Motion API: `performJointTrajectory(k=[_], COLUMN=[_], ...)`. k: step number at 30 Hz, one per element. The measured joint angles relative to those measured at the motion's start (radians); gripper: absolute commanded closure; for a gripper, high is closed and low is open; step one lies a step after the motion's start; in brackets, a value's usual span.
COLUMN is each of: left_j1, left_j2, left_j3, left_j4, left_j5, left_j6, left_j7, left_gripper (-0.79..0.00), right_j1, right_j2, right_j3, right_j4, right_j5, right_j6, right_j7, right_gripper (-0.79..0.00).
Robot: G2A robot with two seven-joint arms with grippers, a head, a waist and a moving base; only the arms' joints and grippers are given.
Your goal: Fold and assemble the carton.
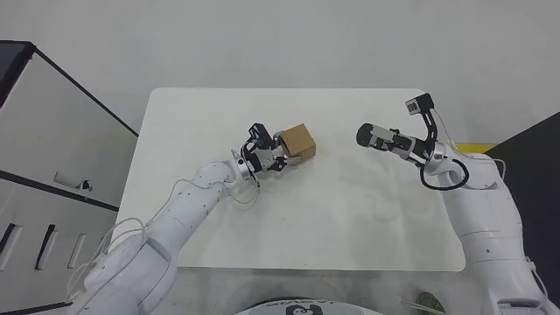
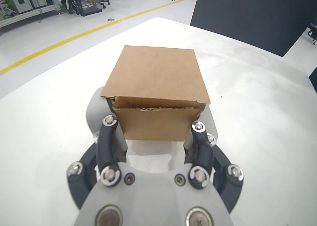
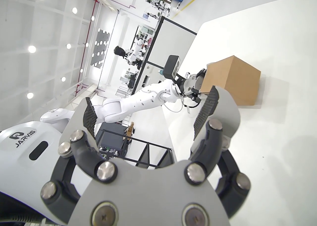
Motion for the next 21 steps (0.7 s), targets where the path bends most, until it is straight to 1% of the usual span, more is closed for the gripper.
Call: performJointTrajectory(k=[3,5,6,7,11,16,19,21], left_j1=[0.030,0.056,0.061,0.063,0.062,0.067,0.089,0.113], left_j2=[0.025,0.044,0.048,0.049,0.048,0.050,0.066,0.084], left_j3=[-0.024,-0.045,-0.050,-0.052,-0.051,-0.057,-0.093,-0.124], left_j4=[-0.073,-0.144,-0.169,-0.178,-0.165,-0.171,-0.201,-0.243], left_j5=[0.025,0.041,0.046,0.048,0.047,0.039,0.023,0.027], left_j6=[0.001,0.007,0.011,0.013,0.013,0.016,0.018,0.008], left_j7=[-0.026,-0.050,-0.055,-0.057,-0.056,-0.057,-0.053,-0.047], left_gripper=[0.000,0.000,0.000,0.000,0.000,0.000,0.000,0.000], right_j1=[0.017,0.023,0.023,0.023,0.022,0.019,0.007,0.003], right_j2=[0.000,0.001,0.001,0.001,0.001,0.001,0.008,0.014], right_j3=[-0.011,-0.014,-0.014,-0.014,-0.014,-0.013,0.010,0.031], right_j4=[0.011,0.016,0.016,0.016,0.016,0.012,0.013,0.027], right_j5=[0.007,0.011,0.011,0.011,0.011,0.007,-0.004,-0.002], right_j6=[-0.002,-0.002,-0.002,-0.002,-0.002,0.001,0.000,-0.007], right_j7=[0.005,0.008,0.008,0.008,0.008,0.001,-0.009,0.009], right_gripper=[-0.785,-0.785,-0.785,-0.785,-0.785,-0.785,-0.785,-0.785])
